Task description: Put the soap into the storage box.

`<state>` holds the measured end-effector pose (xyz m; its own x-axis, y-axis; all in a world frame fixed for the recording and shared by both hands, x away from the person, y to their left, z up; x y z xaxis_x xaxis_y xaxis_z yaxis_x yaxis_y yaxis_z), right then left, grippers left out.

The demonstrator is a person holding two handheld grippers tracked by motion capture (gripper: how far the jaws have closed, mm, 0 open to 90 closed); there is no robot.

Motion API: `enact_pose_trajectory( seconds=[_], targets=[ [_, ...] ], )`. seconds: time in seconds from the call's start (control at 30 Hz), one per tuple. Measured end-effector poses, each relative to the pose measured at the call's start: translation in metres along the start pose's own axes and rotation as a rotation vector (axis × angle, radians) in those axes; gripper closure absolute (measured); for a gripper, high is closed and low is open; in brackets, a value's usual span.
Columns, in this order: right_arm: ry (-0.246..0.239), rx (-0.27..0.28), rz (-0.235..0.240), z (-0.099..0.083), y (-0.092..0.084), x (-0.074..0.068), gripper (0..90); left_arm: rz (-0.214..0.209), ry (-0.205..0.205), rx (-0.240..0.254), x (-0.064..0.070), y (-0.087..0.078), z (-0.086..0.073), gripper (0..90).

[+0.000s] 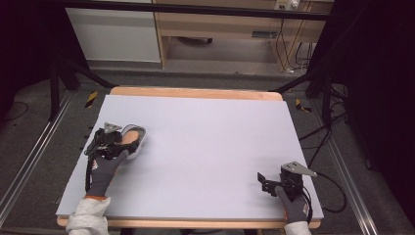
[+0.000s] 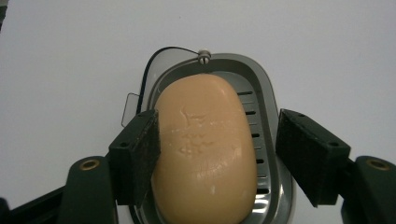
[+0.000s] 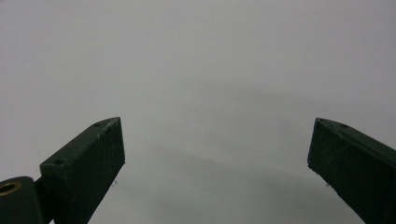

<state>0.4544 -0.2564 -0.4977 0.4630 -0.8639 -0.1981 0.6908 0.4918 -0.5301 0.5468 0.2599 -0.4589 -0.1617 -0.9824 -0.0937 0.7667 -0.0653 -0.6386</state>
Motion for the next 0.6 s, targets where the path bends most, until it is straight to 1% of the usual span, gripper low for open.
enact_pose_trajectory(
  seconds=[0.1, 0.17, 0.47, 0.5, 0.53, 0.57, 0.6],
  targets=[
    [0.0, 0.0, 0.0, 0.0, 0.0, 0.0, 4.2, 0.001, -0.008, 0.001, -0.001, 0.0, 0.0, 29.8],
    [0.002, 0.0, 0.001, 0.0, 0.0, 0.0, 4.2, -0.006, -0.015, 0.008, -0.001, -0.001, 0.0, 29.7],
    [0.005, 0.0, -0.001, 0.0, 0.0, 0.0, 4.2, -0.021, -0.007, 0.045, 0.002, -0.012, 0.006, 29.0],
    [0.006, -0.001, -0.001, 0.0, 0.0, 0.001, 4.2, -0.034, -0.015, 0.064, 0.005, -0.016, 0.008, 29.0],
    [0.006, -0.001, -0.001, 0.0, 0.0, 0.001, 4.2, -0.034, -0.015, 0.064, 0.005, -0.016, 0.008, 29.0],
    [-0.002, 0.001, -0.006, 0.0, 0.0, 0.002, 4.2, -0.051, -0.018, 0.081, 0.009, -0.022, 0.01, 29.0],
    [-0.002, 0.001, -0.006, 0.0, 0.0, 0.002, 4.2, -0.051, -0.018, 0.081, 0.009, -0.022, 0.01, 29.0]
  ],
)
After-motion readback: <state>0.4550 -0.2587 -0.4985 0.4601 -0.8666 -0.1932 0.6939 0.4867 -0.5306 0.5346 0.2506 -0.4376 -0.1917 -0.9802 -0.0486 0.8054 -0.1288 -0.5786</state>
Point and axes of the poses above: each handheld gripper's, and its own axes: y roughly forward along the jaws, z roughly out of its top, x roughly to its right, the point moved 4 cm from there along y, roughly forward along the jaws, and after that the axes turned 11 degrees about z, right-handed, at the moved point
